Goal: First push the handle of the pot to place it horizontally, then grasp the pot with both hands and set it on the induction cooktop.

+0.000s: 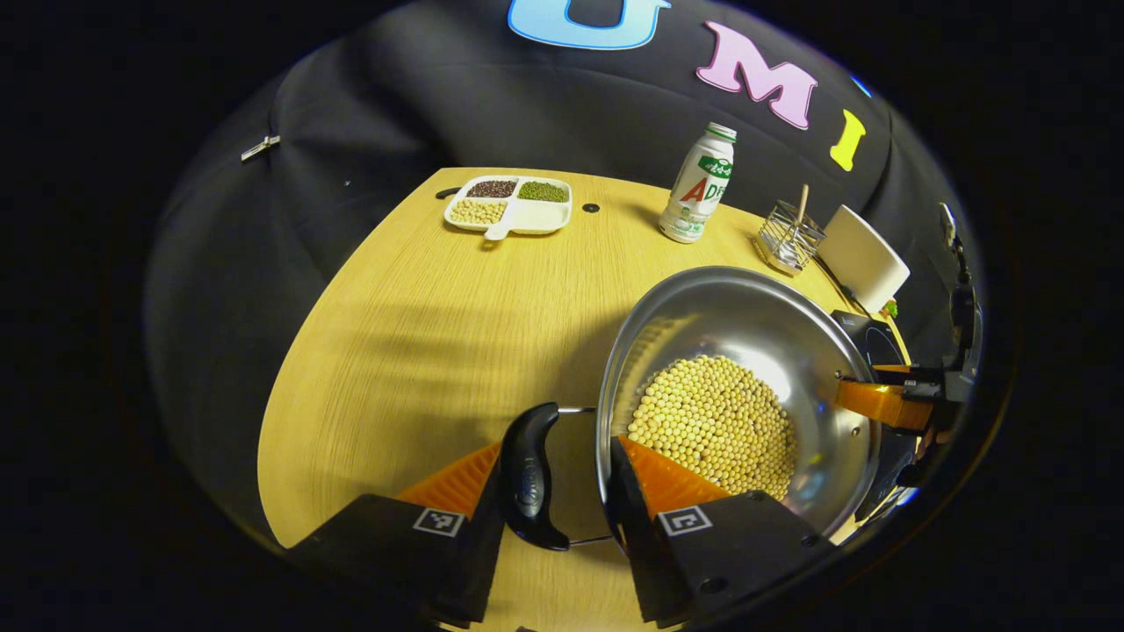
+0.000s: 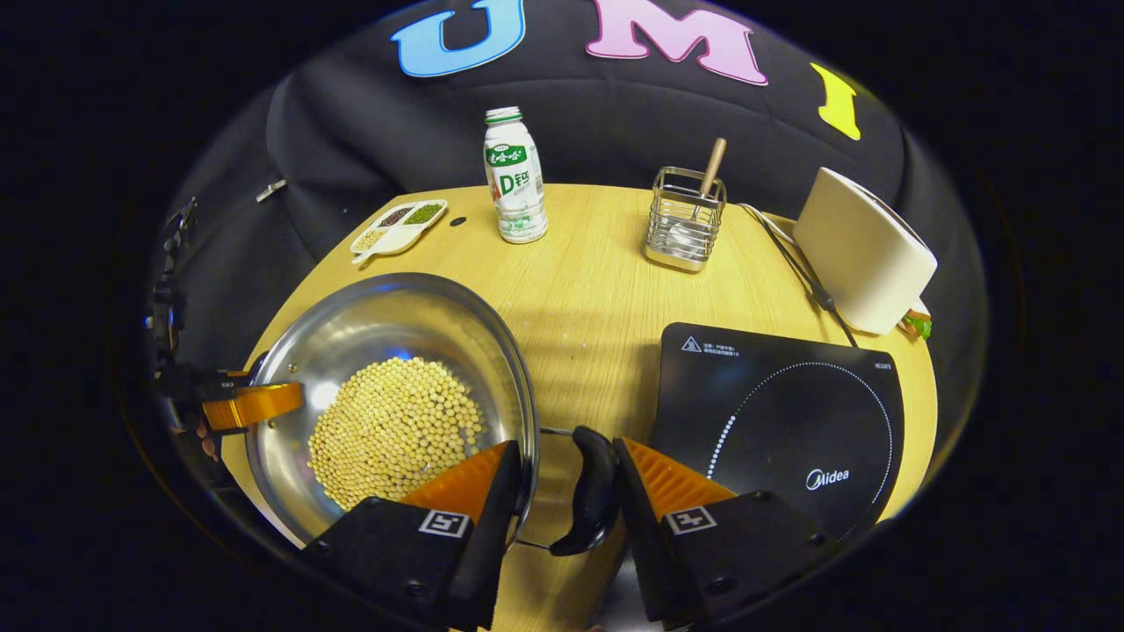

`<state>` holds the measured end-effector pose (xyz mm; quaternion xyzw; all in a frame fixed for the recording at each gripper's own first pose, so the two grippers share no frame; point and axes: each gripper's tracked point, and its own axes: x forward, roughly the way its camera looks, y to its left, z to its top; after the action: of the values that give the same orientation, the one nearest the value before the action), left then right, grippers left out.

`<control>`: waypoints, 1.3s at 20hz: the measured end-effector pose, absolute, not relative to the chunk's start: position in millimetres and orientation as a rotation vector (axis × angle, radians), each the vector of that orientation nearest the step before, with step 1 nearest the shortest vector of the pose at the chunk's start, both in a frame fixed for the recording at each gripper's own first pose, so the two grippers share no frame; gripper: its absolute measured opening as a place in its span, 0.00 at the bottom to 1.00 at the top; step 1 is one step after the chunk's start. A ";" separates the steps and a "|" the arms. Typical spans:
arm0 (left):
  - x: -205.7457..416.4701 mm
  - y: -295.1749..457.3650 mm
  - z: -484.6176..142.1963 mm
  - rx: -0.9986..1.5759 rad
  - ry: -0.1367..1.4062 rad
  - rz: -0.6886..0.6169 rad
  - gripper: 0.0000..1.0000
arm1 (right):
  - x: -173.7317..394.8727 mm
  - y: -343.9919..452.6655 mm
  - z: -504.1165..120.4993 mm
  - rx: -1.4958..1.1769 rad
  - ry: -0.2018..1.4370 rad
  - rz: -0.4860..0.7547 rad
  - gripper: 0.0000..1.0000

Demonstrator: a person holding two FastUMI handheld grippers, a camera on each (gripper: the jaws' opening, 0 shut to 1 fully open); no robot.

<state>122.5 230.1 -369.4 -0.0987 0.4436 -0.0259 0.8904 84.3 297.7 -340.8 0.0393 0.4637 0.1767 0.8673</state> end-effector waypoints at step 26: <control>79.9 206.2 -301.2 -0.240 0.865 0.002 0.56 | 43.1 259.7 -289.1 0.175 0.992 0.354 0.52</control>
<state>79.9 206.2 -301.2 -0.1161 0.4180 0.0010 0.9010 43.1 259.7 -289.1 0.0835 0.4729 0.1689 0.8607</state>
